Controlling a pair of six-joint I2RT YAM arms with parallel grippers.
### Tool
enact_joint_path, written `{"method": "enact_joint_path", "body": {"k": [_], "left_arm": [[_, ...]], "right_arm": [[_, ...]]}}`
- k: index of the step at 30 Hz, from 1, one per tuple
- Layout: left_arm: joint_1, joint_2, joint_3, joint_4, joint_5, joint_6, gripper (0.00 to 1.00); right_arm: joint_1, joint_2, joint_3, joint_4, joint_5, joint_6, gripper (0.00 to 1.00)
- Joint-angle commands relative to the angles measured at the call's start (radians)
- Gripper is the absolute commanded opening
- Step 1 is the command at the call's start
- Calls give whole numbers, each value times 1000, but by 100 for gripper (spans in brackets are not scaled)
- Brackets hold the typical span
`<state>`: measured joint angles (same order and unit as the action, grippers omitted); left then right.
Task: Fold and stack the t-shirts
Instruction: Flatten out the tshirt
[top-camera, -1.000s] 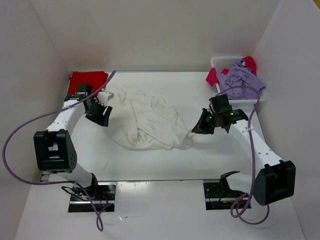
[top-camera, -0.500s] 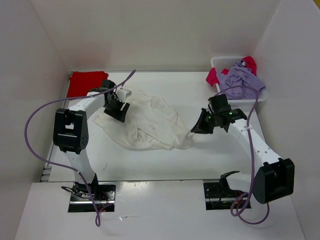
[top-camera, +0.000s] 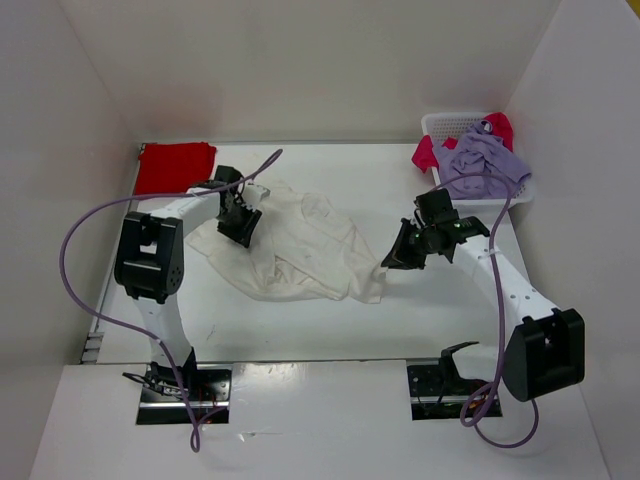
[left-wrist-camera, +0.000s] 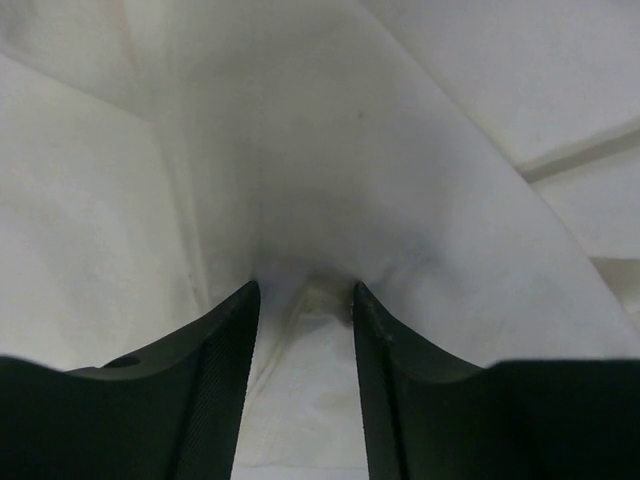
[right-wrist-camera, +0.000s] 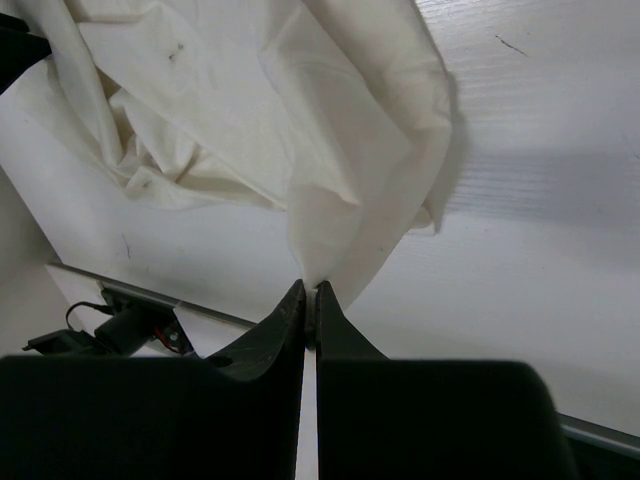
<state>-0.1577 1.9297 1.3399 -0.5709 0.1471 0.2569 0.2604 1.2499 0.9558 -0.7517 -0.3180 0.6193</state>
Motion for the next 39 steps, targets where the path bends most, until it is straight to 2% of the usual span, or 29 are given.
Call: {"method": "enact_joint_path", "body": {"k": [1, 4, 5, 8, 12, 13, 19, 21, 23, 24, 25, 27, 28, 30, 31, 33, 35, 37, 38, 39], "left_arm": [[-14, 9, -15, 2, -20, -8, 49], [-14, -11, -24, 2, -32, 1, 44], [-14, -21, -24, 2, -32, 1, 39], [-14, -44, -24, -9, -32, 1, 33], [-14, -55, -44, -18, -32, 1, 14], [-14, -64, -44, -18, -32, 10, 2], [-14, -135, -65, -37, 37, 19, 0], [39, -176, 0, -46, 55, 19, 0], [82, -260, 82, -37, 55, 7, 0], [131, -293, 132, -15, 55, -2, 0], [151, -352, 237, 0, 55, -2, 0], [178, -415, 329, 52, 37, 24, 0], [178, -463, 414, 65, 19, 45, 0], [178, -463, 520, 22, -17, 86, 0], [187, -478, 550, 11, -33, 96, 0], [199, -512, 576, -10, -47, 108, 0], [208, -544, 576, -44, -47, 124, 0], [208, -607, 490, -84, -59, 151, 0], [208, -656, 446, -95, -76, 160, 0], [208, -681, 336, -110, -110, 180, 0]], "right_arm": [[8, 0, 6, 31, -1, -12, 0], [8, 0, 6, 22, 8, -21, 0], [8, 0, 6, 22, 8, -21, 0], [8, 0, 6, 22, 8, -21, 0], [8, 0, 15, 22, 8, -21, 0], [8, 0, 15, 22, 8, -21, 0], [8, 0, 38, 22, 17, -42, 0], [-13, 29, 89, 22, 17, -88, 0], [-45, 135, 277, -58, 32, -151, 0], [-76, 176, 475, -98, 78, -209, 0], [-88, 254, 591, -183, 112, -234, 0], [-110, 316, 830, -253, 208, -262, 0], [-122, 353, 1053, -291, 230, -271, 0], [-122, 365, 1290, -304, 310, -271, 0], [-122, 365, 1329, -314, 333, -259, 0], [-122, 338, 1322, -314, 361, -245, 0], [-104, 257, 1237, -284, 361, -233, 0], [-66, 142, 1027, -261, 352, -196, 0], [-56, 96, 856, -241, 352, -178, 0], [-56, 50, 762, -229, 352, -134, 0]]}}
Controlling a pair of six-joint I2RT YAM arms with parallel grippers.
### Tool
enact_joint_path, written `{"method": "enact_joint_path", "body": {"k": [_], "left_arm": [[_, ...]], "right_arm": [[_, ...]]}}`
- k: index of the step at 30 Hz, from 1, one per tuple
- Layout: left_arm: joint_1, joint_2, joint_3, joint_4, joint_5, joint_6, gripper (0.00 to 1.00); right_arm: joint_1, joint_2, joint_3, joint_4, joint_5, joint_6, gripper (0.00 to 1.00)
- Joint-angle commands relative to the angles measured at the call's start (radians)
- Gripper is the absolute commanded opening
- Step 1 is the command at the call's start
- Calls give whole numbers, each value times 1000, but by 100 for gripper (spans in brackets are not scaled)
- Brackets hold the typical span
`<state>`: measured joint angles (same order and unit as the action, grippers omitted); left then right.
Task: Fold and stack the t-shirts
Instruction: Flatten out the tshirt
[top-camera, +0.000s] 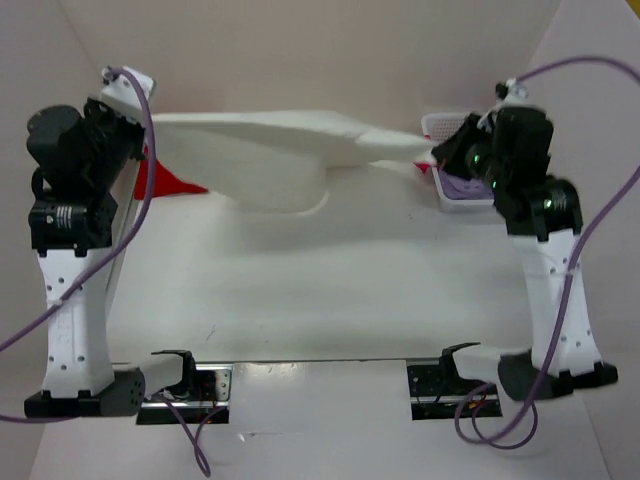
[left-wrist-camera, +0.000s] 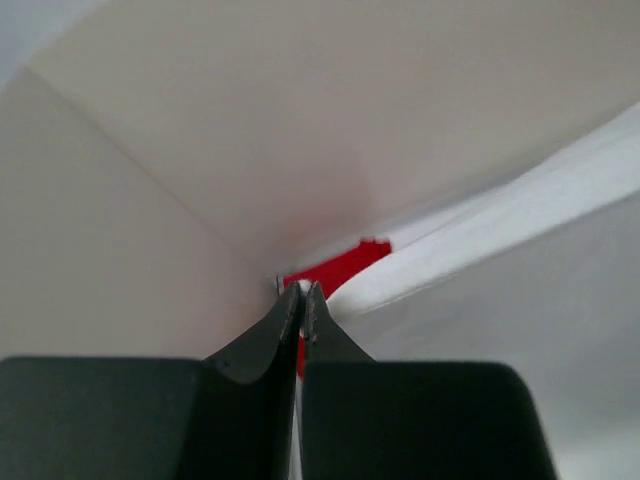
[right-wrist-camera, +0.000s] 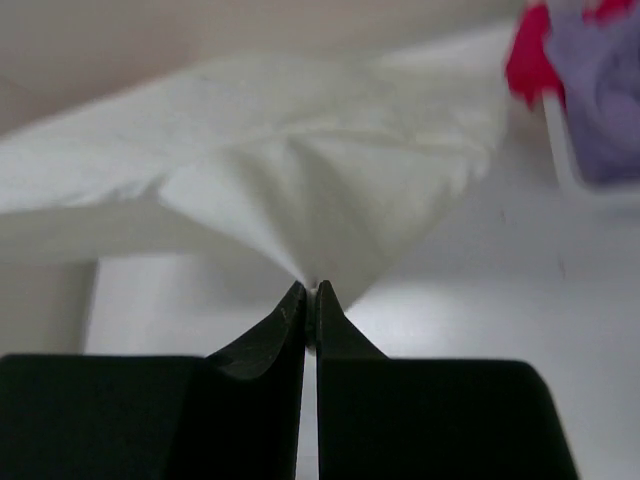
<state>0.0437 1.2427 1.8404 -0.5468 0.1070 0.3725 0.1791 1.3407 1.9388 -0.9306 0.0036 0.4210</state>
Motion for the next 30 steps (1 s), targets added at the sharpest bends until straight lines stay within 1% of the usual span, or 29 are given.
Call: {"method": "enact_joint_path", "body": {"k": [1, 2, 3, 4, 5, 6, 7, 8, 10, 11, 13, 15, 16, 17, 20, 23, 25, 26, 27, 28, 29, 30], "left_arm": [[7, -20, -226, -146, -84, 65, 0], [7, -69, -286, -163, -84, 80, 0], [7, -93, -349, -197, -84, 80, 0], [7, -116, -410, -215, -84, 89, 0], [7, -156, -529, -237, -84, 89, 0], [7, -175, -588, -273, -84, 89, 0], [7, -208, -648, -291, -66, 80, 0], [7, -224, -759, -306, -66, 80, 0], [25, -259, -861, -328, -52, 89, 0], [25, -259, -862, -324, -76, 89, 0], [25, -285, -875, -324, -101, 106, 0], [25, -285, -900, -338, -113, 115, 0], [25, -285, -914, -338, -113, 126, 0], [25, -285, -941, -338, -144, 126, 0], [25, -295, -964, -329, -156, 126, 0], [25, -281, -954, -308, -156, 135, 0], [25, -237, -925, -282, -147, 135, 0], [25, -212, -906, -248, -147, 135, 0], [25, -142, -880, -234, -123, 135, 0], [25, -97, -795, -220, -107, 135, 0], [25, -45, -726, -210, -87, 122, 0], [25, 78, -634, -209, -43, 99, 0]], "right_arm": [[25, -137, -406, -36, 7, 90, 0], [25, -184, -499, -5, -16, 116, 0], [34, -228, -588, 10, -87, 143, 0], [43, -267, -672, 25, -127, 198, 0], [54, -337, -827, 54, -161, 229, 0], [72, -366, -895, 68, -187, 263, 0], [118, -397, -1013, 84, -223, 335, 0], [141, -457, -1062, 96, -223, 370, 0], [175, -512, -1173, 105, -247, 430, 0], [184, -561, -1196, 105, -248, 465, 0], [184, -603, -1241, 81, -257, 476, 0], [184, -642, -1241, 69, -257, 495, 0], [184, -643, -1241, 59, -257, 495, 0], [195, -653, -1241, 59, -257, 495, 0], [195, -643, -1250, 70, -257, 504, 0], [195, -583, -1235, 98, -266, 478, 0], [195, -493, -1172, 124, -252, 423, 0], [195, -445, -1134, 124, -240, 394, 0], [182, -387, -1029, 124, -219, 359, 0], [163, -250, -961, 124, -218, 264, 0], [134, -174, -883, 113, -218, 212, 0], [55, -94, -675, 98, -218, 156, 0]]}}
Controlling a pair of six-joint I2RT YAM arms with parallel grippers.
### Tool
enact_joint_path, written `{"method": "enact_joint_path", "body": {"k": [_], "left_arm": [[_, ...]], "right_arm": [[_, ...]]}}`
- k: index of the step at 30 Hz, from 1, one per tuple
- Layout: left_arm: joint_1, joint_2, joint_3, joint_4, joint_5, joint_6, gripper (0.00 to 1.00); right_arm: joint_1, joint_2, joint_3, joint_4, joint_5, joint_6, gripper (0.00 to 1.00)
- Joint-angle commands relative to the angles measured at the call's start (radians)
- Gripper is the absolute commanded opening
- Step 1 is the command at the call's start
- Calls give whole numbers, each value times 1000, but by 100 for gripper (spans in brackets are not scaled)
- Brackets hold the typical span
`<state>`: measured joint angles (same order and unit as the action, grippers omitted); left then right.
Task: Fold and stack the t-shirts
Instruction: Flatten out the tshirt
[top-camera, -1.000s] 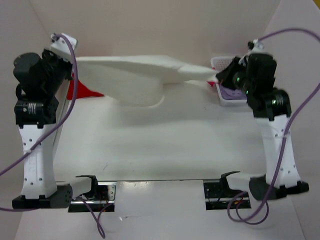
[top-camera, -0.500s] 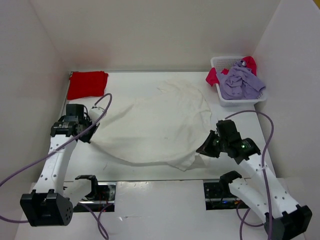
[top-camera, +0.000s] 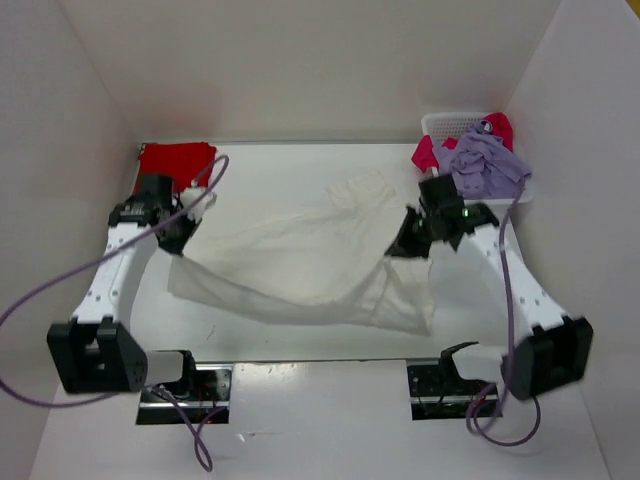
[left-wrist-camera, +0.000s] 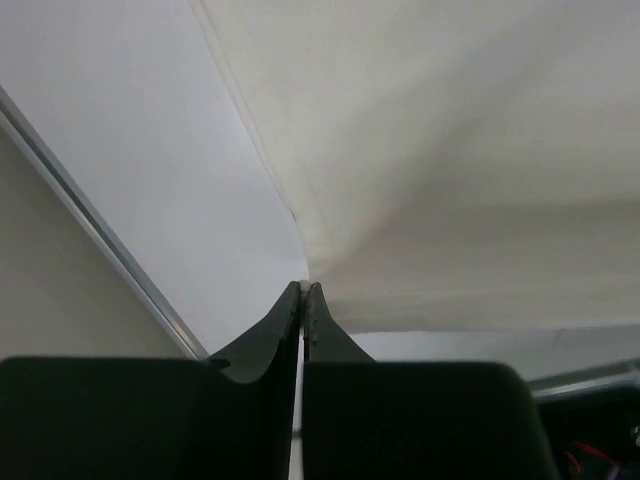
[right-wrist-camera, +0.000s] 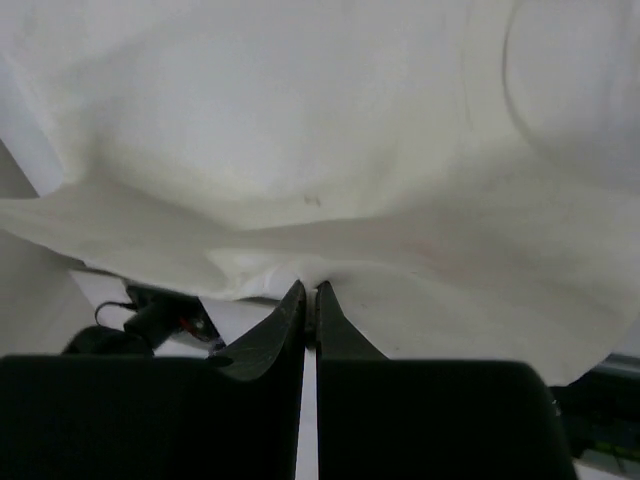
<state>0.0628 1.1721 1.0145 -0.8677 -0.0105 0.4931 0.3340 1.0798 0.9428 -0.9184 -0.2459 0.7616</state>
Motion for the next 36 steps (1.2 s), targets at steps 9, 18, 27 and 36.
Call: {"method": "enact_joint_path", "body": {"k": [9, 18, 27, 36], "left_arm": [[17, 733, 1807, 12, 76, -257, 0], [35, 798, 1856, -232, 277, -199, 0], [35, 435, 1003, 91, 315, -87, 0], [0, 52, 200, 158, 137, 111, 0]], "right_arm": [[-375, 690, 1714, 37, 21, -168, 0], [-293, 789, 1871, -306, 138, -300, 0], [-63, 480, 1153, -202, 379, -285, 0], [-20, 22, 177, 41, 131, -113, 0]]}}
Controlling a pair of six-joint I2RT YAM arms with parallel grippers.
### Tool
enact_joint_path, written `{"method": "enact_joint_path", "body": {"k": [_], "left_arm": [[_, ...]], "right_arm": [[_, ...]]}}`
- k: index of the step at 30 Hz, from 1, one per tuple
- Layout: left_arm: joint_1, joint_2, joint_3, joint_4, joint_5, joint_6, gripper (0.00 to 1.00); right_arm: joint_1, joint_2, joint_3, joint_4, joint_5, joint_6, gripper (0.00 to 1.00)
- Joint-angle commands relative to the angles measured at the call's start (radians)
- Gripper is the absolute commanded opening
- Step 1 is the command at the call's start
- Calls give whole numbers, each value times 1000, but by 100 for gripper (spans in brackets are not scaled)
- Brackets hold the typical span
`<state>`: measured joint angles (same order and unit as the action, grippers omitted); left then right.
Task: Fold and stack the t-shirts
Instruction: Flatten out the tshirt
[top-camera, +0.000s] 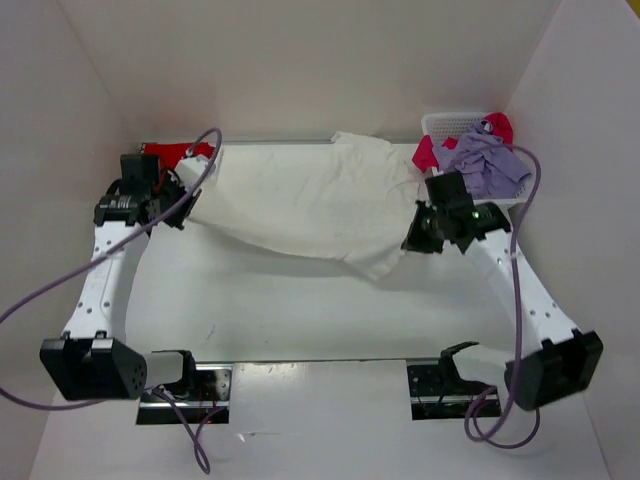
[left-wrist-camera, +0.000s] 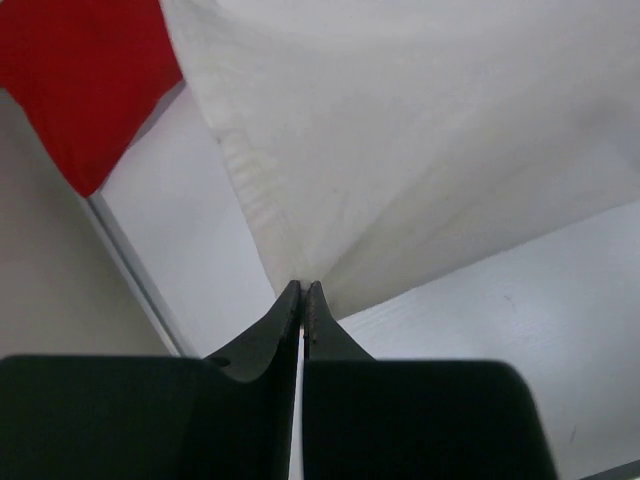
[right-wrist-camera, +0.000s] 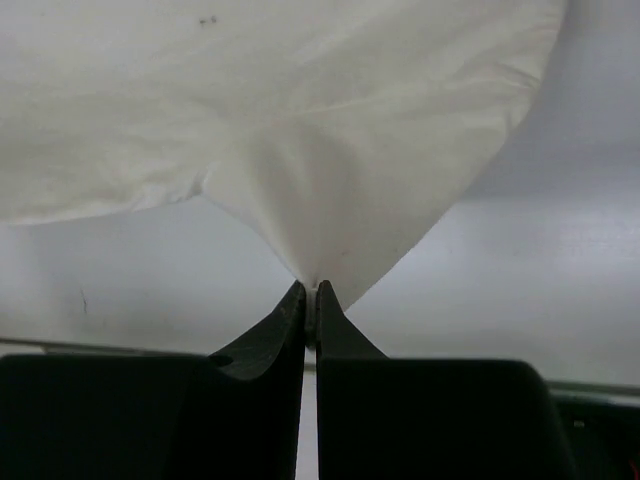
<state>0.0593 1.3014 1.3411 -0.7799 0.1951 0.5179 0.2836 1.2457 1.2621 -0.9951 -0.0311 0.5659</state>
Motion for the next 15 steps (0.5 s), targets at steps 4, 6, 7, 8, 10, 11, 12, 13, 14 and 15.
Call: {"method": "enact_joint_path", "body": {"k": [4, 6, 7, 8, 10, 11, 12, 13, 14, 15], "left_arm": [[17, -100, -259, 22, -106, 87, 0], [33, -109, -336, 22, -106, 87, 0], [42, -110, -358, 13, -117, 87, 0], [42, -119, -376, 4, -129, 87, 0], [42, -131, -417, -7, -140, 73, 0], [42, -142, -431, -7, -140, 58, 0], [42, -142, -431, -7, -149, 41, 0], [42, -142, -431, -7, -160, 41, 0], [42, -142, -431, -7, -160, 25, 0], [42, -142, -421, 5, -172, 12, 0]], "right_arm": [[71, -251, -318, 128, -109, 161, 0], [71, -284, -369, 119, -118, 173, 0], [71, -293, -378, 119, -118, 173, 0], [71, -302, -388, 106, -118, 173, 0], [71, -302, -388, 105, -107, 173, 0], [71, -278, -379, 105, -107, 173, 0], [71, -263, -379, 105, -98, 173, 0], [71, -224, -348, 121, -98, 173, 0], [71, -198, -331, 131, -83, 163, 0], [51, -172, -310, 131, -82, 151, 0]]}}
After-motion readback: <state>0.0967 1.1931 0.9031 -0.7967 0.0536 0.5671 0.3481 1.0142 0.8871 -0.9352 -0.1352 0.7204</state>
